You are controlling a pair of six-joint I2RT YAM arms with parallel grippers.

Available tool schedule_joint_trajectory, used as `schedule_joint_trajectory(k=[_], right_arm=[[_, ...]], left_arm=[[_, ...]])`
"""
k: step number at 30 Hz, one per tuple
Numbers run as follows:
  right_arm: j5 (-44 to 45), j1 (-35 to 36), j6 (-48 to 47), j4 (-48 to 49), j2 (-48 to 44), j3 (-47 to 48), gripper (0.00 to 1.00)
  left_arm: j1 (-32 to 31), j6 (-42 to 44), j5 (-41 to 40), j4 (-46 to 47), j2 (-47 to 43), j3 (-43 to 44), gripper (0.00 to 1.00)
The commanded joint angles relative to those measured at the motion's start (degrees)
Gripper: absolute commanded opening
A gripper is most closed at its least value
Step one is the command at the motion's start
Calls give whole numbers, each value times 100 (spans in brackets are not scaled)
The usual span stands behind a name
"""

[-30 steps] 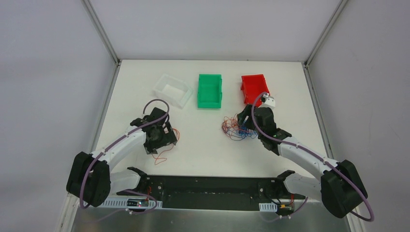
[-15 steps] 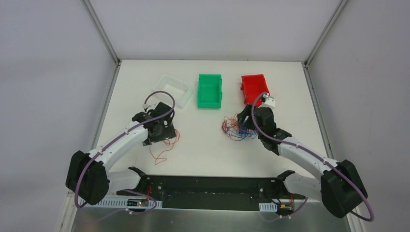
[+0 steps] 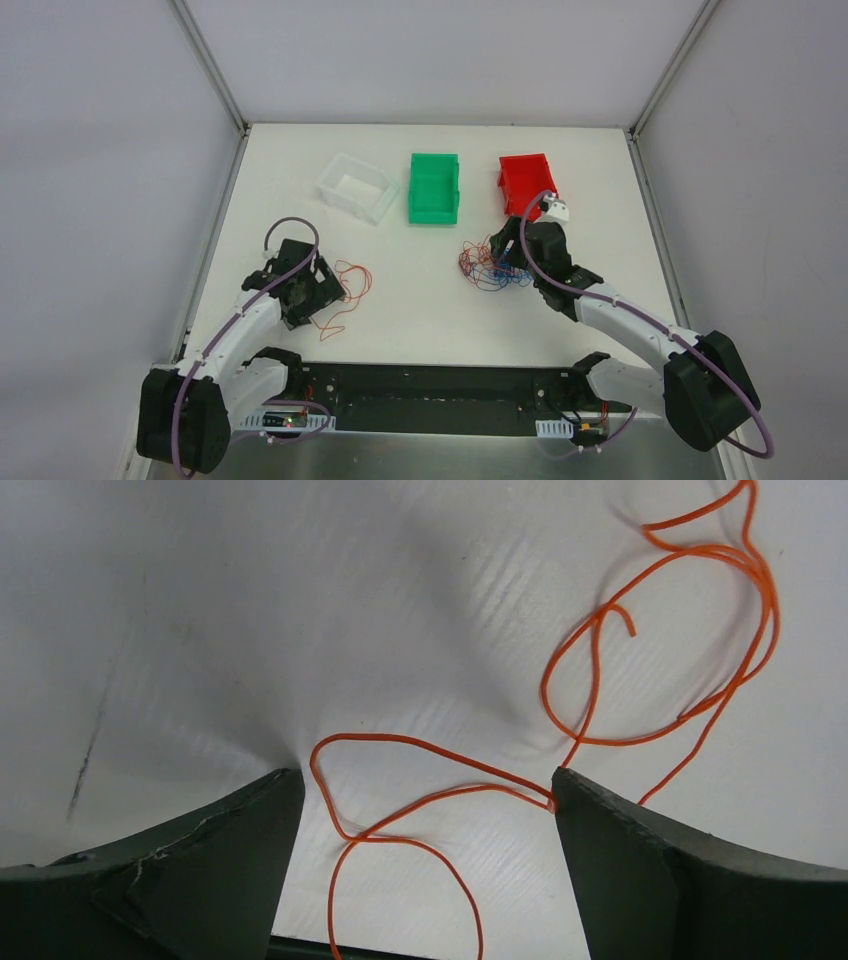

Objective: Untangle the cables

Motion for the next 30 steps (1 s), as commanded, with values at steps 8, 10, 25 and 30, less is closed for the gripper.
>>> schedule_joint_trajectory(k=[8, 10, 25, 30], right_arm=[[-21, 11, -60, 202, -267, -57, 70], [-33, 10, -60, 204, -251, -54, 70], [-48, 10, -69, 207, -147, -22, 70], [-57, 18, -74, 219, -156, -26, 70]], left_arm=[[318, 83, 895, 856, 295, -189, 99], [267, 94, 1131, 1104, 396, -179, 99], [-1302, 329, -565, 455, 2413, 1240, 99], [-1445, 464, -1084, -343, 3461, 2090, 100]])
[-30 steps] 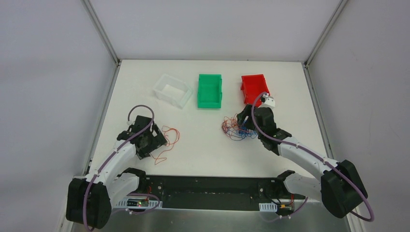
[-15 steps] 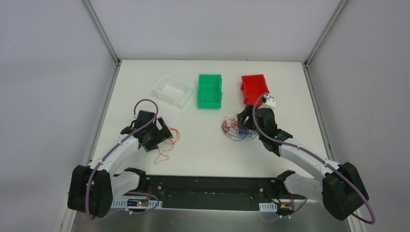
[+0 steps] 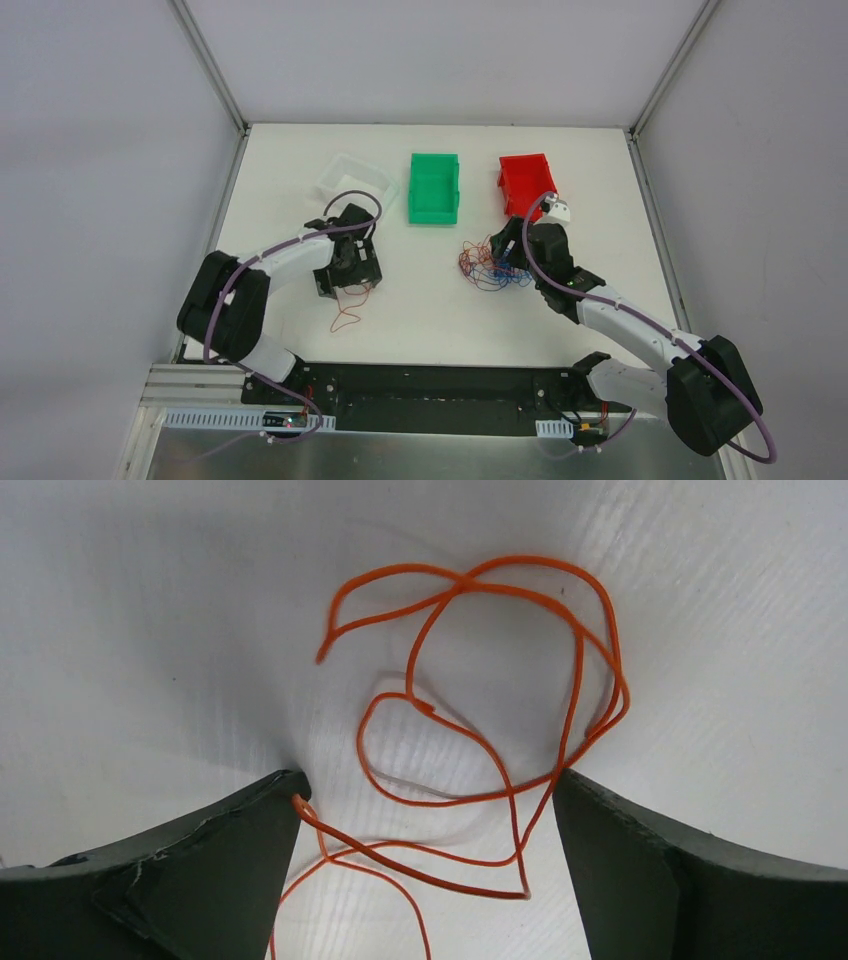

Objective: Untangle the cables

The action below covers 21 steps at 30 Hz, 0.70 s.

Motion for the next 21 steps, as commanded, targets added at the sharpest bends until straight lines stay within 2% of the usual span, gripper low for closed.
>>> schedule_joint_trajectory(k=[1, 6, 7, 12, 14, 16, 17, 21], right_arm=[[-12, 20, -54, 208, -1, 32, 70], [-7, 13, -49, 211, -46, 22, 70], [-5, 17, -50, 208, -63, 19, 70], [-13, 16, -40, 208, -108, 6, 70], [-18, 19, -40, 208, -133, -1, 70], [-25, 14, -40, 209, -158, -7, 70], [-21, 14, -39, 210, -177, -11, 70], [-22, 18, -41, 210, -215, -29, 70]], left_arm=[[-208, 284, -941, -854, 750, 626, 100], [-407, 299, -989, -972, 1140, 928, 99], [-422, 318, -968, -966, 1205, 957, 92], [-421, 345, -1053, -940, 1292, 970, 41], [-419, 369, -1059, -900, 1272, 959, 28], [-423, 373, -1058, -870, 1287, 975, 4], [-418, 372, -1078, -868, 1300, 988, 0], [-419, 343, -1217, -863, 1148, 1018, 0]])
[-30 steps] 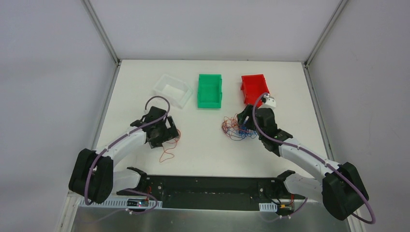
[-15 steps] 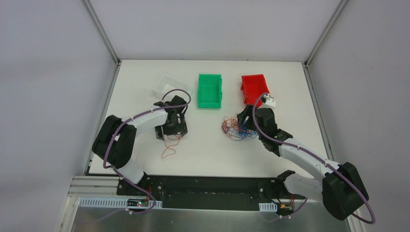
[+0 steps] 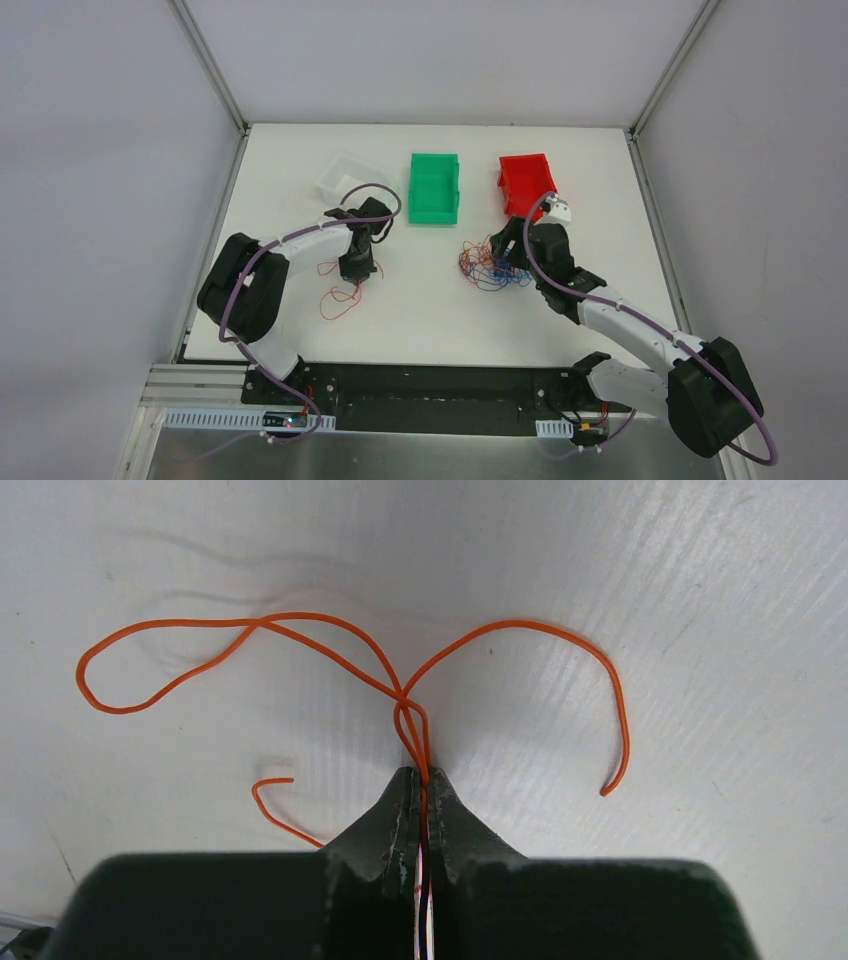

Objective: Untangle the cables

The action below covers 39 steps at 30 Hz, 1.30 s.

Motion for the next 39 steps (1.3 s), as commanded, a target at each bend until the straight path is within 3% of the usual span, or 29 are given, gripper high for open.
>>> schedule_joint_trajectory(k=[1, 11, 16, 20, 27, 34, 39], right_arm=[[-14, 16, -40, 204, -179, -25, 70], [13, 15, -40, 206, -190, -25, 70], [64, 12, -27, 208, -289, -65, 70], [195, 13, -31, 239, -460, -159, 70], [343, 7, -31, 235, -560, -205, 70], [421, 11, -23, 233, -657, -253, 70], [433, 12, -19, 229, -671, -262, 70]], left_arm=[[7, 72, -386, -257, -68, -44, 0], [7, 493, -306, -837, -1060, 957, 0], [7, 766, -194, -794, -905, 1766, 0], [7, 924, 12, -745, -521, 2708, 0], [7, 969, 1208, -691, 550, 4266, 0], [8, 873, 1809, -690, 1962, 5771, 0], [7, 768, 2423, -694, 3164, 7345, 0]])
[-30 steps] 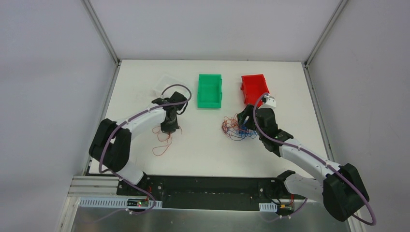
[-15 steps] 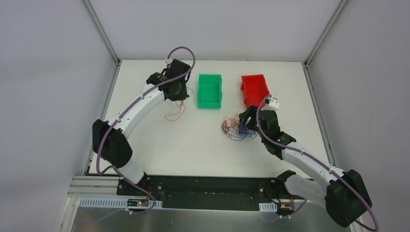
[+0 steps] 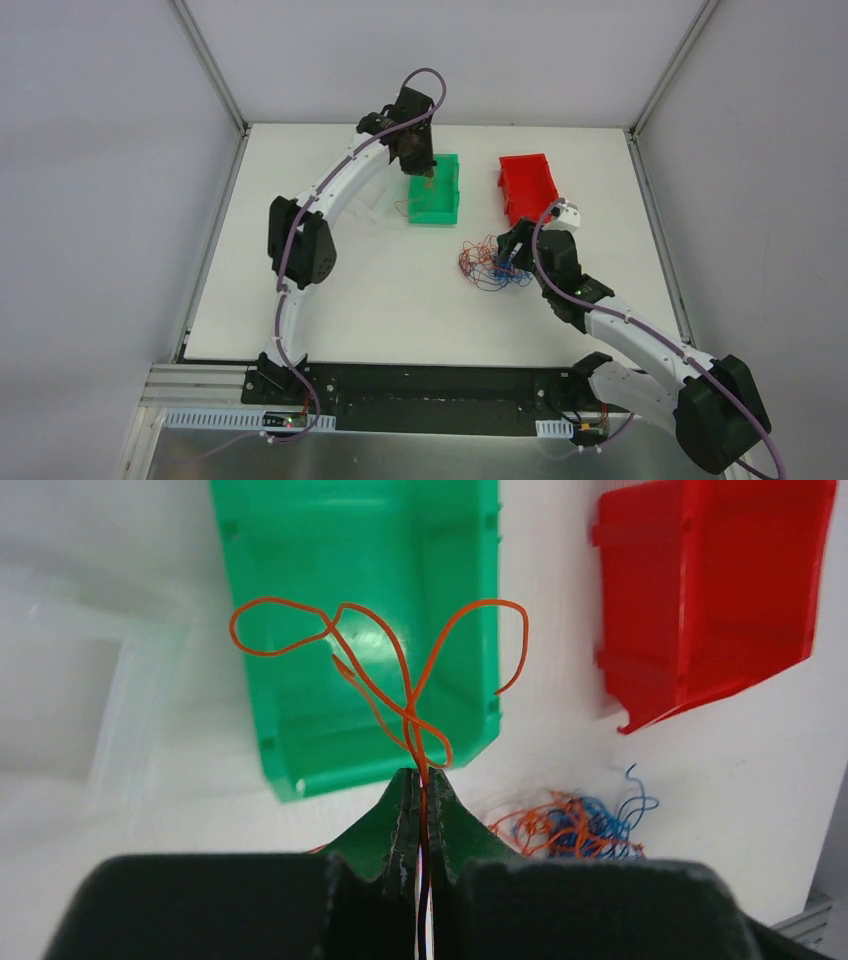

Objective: Untangle the cables

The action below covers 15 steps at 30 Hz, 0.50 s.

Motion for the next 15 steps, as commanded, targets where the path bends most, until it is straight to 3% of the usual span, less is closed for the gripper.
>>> schedule_joint_trajectory(k=[1, 7, 12, 15], right_arm=[[160, 7, -22, 200, -131, -9, 70], [141, -3, -18, 199, -127, 0, 70], [92, 3, 3, 213, -71, 13, 70], [90, 0, 4, 215, -49, 26, 70]], left_arm=[[4, -150, 618, -12, 746, 1267, 0], [119, -278, 231, 143, 1489, 1884, 0], [129, 254, 461, 890, 1818, 1795, 0], [128, 449, 142, 958, 1779, 1558, 0]])
